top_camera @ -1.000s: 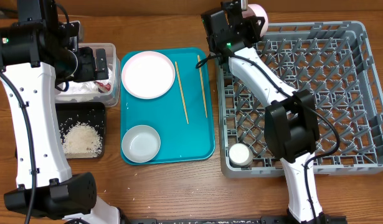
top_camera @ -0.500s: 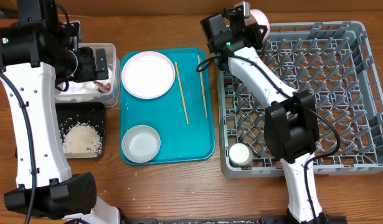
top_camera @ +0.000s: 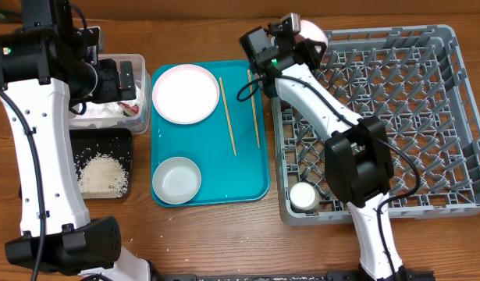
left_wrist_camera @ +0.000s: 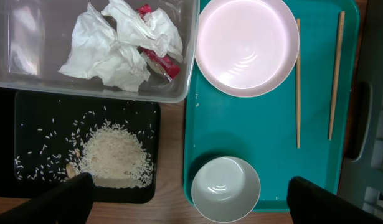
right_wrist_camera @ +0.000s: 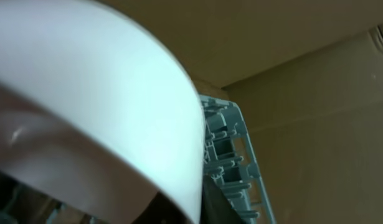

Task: Sort waste into correct bins and load items into the dishwasher
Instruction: 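Lower the pink bowl upside down into the rack and open right gripper, then move the right gripper to the small white bowl and grasp its rim, then lift the white bowl off the teal tray with the right gripper, then carry the white bowl into the rack and set it down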

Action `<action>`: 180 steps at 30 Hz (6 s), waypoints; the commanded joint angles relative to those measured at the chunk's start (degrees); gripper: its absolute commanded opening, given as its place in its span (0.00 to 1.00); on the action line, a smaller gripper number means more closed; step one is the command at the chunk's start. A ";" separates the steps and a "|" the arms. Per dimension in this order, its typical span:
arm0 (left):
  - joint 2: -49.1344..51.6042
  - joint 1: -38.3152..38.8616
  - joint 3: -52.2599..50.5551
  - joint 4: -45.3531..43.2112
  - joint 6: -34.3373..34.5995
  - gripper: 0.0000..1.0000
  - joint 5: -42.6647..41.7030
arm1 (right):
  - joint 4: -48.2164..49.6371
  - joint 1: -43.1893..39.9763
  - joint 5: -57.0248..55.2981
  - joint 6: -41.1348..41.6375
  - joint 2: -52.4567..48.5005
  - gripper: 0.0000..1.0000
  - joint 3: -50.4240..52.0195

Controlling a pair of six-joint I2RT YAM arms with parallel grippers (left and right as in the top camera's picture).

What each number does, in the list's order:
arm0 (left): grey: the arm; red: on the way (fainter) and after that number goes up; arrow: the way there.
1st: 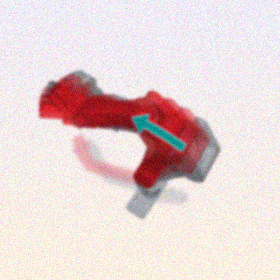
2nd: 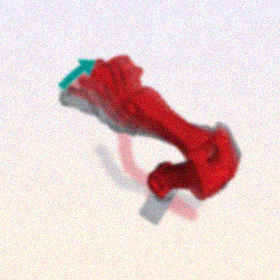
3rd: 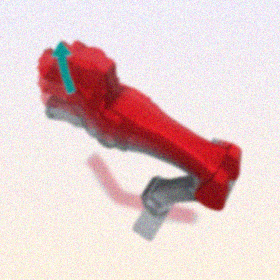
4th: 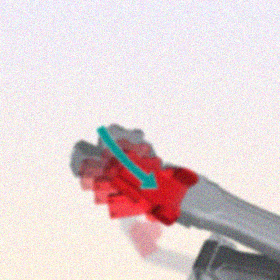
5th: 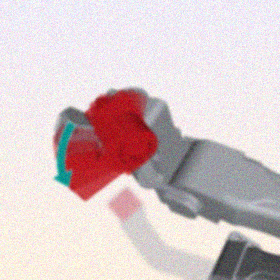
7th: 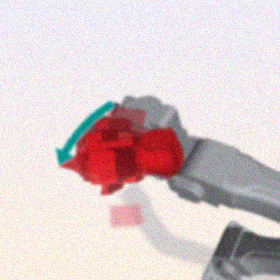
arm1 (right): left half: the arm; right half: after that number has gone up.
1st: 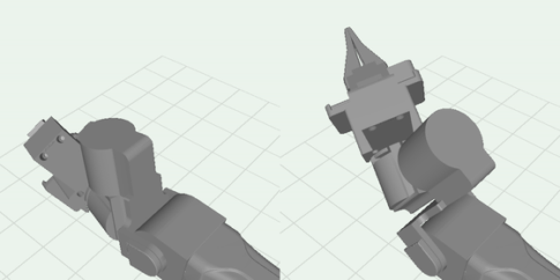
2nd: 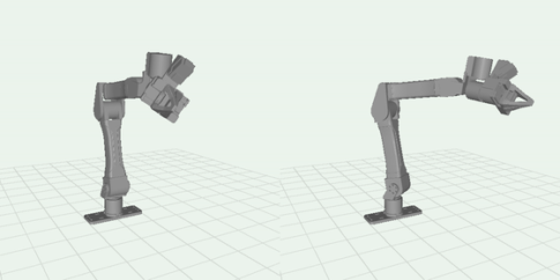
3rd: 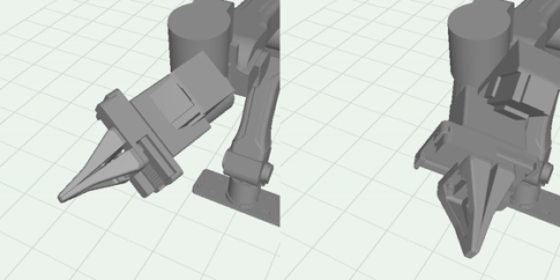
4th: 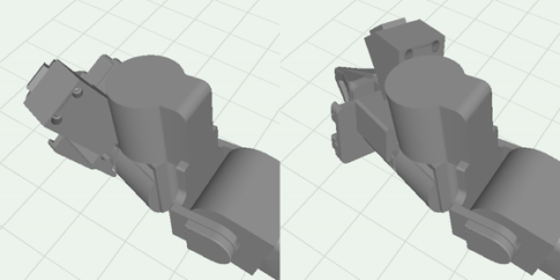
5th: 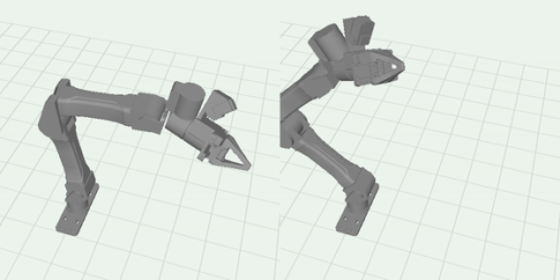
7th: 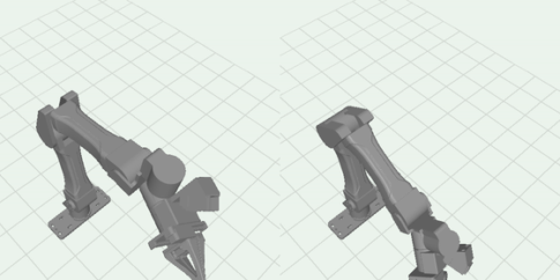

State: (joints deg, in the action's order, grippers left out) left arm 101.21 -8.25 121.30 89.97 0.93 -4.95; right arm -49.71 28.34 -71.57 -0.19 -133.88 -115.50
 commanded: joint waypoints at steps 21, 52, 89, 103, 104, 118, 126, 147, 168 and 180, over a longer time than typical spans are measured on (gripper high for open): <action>-1.16 -0.07 0.94 -0.22 -0.74 1.00 -0.61 | -2.99 9.46 11.65 0.57 1.07 1.00 -0.04; -1.16 -0.07 0.94 -0.22 -0.74 1.00 -0.61 | -6.86 14.93 90.36 24.68 18.29 0.71 18.91; -1.16 -0.07 0.94 -0.22 -0.74 1.00 -0.61 | 7.50 22.18 82.07 34.97 14.91 0.26 29.68; -1.16 -0.07 0.92 -0.22 -0.74 1.00 -0.61 | 7.21 22.18 81.44 34.95 14.82 0.18 29.68; -1.16 -0.07 0.94 -0.22 -0.74 1.00 -0.63 | 7.21 22.18 81.40 34.95 14.82 0.18 29.68; -1.16 -0.07 0.94 -0.22 -0.74 1.00 -0.61 | 7.39 22.18 80.59 34.95 14.58 0.22 29.68; -1.16 -0.07 0.94 -0.22 -0.74 1.00 -0.61 | 7.48 22.18 80.59 34.95 14.27 0.07 29.68; -1.16 -0.07 0.94 -0.22 -0.74 1.00 -0.61 | -3.58 15.85 74.99 32.09 17.03 0.04 21.38; -1.16 -0.07 0.94 -0.22 -0.74 1.00 -0.61 | -42.27 8.46 7.76 34.38 27.61 0.04 1.29; -1.16 -0.07 0.92 -0.22 -0.74 1.00 -0.61 | -25.18 4.04 -2.32 8.68 27.02 0.04 13.16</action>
State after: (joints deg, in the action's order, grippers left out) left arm 101.21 -8.25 121.30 90.00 0.93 -4.95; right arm -78.13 31.48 -66.81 18.41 -106.52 -104.66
